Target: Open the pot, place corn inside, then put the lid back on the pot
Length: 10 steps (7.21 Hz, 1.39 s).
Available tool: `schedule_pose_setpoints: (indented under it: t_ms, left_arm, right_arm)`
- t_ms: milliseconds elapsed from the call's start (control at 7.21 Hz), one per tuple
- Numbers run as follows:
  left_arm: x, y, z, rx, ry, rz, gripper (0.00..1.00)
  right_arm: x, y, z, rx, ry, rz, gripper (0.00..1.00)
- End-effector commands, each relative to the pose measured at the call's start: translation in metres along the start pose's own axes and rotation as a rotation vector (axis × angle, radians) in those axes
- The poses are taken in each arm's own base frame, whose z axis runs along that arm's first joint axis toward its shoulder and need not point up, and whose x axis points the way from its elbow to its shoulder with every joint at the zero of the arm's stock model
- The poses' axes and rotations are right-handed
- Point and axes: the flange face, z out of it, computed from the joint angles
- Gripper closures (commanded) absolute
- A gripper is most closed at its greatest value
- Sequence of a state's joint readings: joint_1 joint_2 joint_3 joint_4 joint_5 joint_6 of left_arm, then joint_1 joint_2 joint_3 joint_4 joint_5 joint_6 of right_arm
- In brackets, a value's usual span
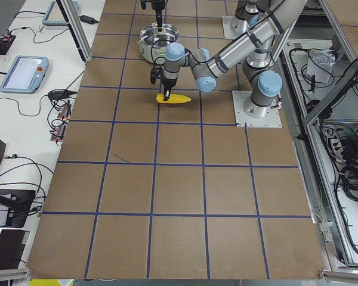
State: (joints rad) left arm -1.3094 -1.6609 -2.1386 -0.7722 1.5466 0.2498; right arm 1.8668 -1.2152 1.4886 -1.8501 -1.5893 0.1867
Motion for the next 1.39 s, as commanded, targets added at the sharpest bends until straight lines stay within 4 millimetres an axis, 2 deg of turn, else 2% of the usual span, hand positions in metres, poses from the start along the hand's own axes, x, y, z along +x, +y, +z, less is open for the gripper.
schedule_pose_setpoints:
  t_ms: [0,139,277,416,694,832,971,1249]
  left_arm:
    - [0.002,-0.007,-0.086,-0.112,0.020,-0.017,0.98]
    - [0.004,-0.019,-0.122,-0.179,0.032,-0.010,0.98]
    - [0.023,-0.025,-0.159,-0.220,0.041,0.027,0.98]
    - [0.043,-0.028,-0.184,-0.243,0.048,0.052,0.98]
    - [0.072,-0.029,-0.209,-0.237,0.048,0.059,0.98]
    - [0.088,-0.030,-0.230,-0.239,0.057,0.087,0.98]
    - [0.096,-0.033,-0.244,-0.256,0.058,0.105,0.98]
    - [0.098,-0.039,-0.244,-0.251,0.066,0.112,0.98]
  right_arm:
    - [0.003,-0.004,0.005,0.009,-0.002,0.005,0.03]
    - [0.005,-0.005,0.004,0.012,-0.004,0.007,0.07]
    - [0.006,-0.005,0.004,0.012,-0.004,0.007,0.17]
    - [0.006,-0.005,0.005,0.009,-0.003,0.007,0.28]
    - [0.006,-0.005,0.004,0.012,-0.002,0.010,0.40]
    - [0.005,-0.005,0.004,0.012,-0.002,0.008,0.49]
    - [0.005,-0.004,0.004,0.010,-0.004,0.008,0.54]
    - [0.003,-0.004,0.003,0.012,-0.004,0.007,0.59]
